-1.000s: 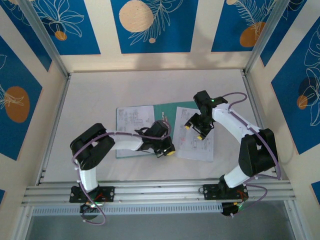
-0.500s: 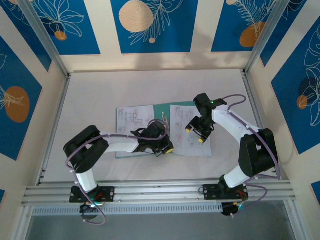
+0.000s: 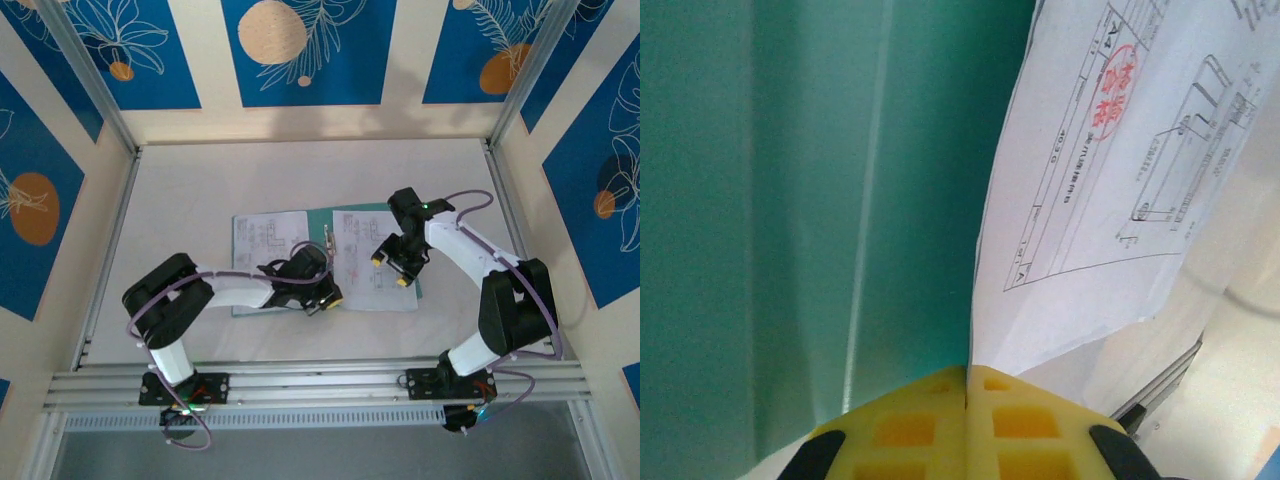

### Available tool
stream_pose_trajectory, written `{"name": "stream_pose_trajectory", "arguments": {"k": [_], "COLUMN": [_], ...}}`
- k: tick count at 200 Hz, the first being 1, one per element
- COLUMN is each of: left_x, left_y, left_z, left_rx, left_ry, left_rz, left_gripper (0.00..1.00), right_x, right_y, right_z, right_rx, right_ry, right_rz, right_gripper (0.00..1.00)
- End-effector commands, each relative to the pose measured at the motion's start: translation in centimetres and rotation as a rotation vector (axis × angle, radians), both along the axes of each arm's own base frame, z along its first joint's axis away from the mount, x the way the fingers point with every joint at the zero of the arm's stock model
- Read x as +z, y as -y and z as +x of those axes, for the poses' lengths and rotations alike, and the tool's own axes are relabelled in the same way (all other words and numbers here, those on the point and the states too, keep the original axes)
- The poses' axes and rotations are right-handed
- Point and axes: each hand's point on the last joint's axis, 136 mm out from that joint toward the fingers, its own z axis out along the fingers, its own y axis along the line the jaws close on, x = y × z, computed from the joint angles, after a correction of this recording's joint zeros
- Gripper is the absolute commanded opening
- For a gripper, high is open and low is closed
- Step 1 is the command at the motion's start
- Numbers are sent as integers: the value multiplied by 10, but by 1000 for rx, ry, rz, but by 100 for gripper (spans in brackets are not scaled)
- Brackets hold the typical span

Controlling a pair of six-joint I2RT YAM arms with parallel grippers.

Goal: Put the files into the folder

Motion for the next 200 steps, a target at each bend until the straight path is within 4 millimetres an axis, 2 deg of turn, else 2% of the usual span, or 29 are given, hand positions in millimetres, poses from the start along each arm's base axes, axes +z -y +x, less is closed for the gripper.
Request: {"name": "stream_pose_trajectory", "arguments": {"k": [1,107,200], "left_x": [6,10,1], "left_y": [-4,9,8], "left_z": [7,29,20], "left_rx": [46,168,208], "left_ry": [21,30,-4], "left_rz": [-19,-95,-104], "left_gripper": [0,0,0], "right_x": [3,3,3], "right_y": [2,20,31], "right_z": [-6,-5,1], "right_rx": [10,-29,-61], "right_ry": [1,10,17], "right_rz": [8,5,11], "right_gripper": [63,63,63]}}
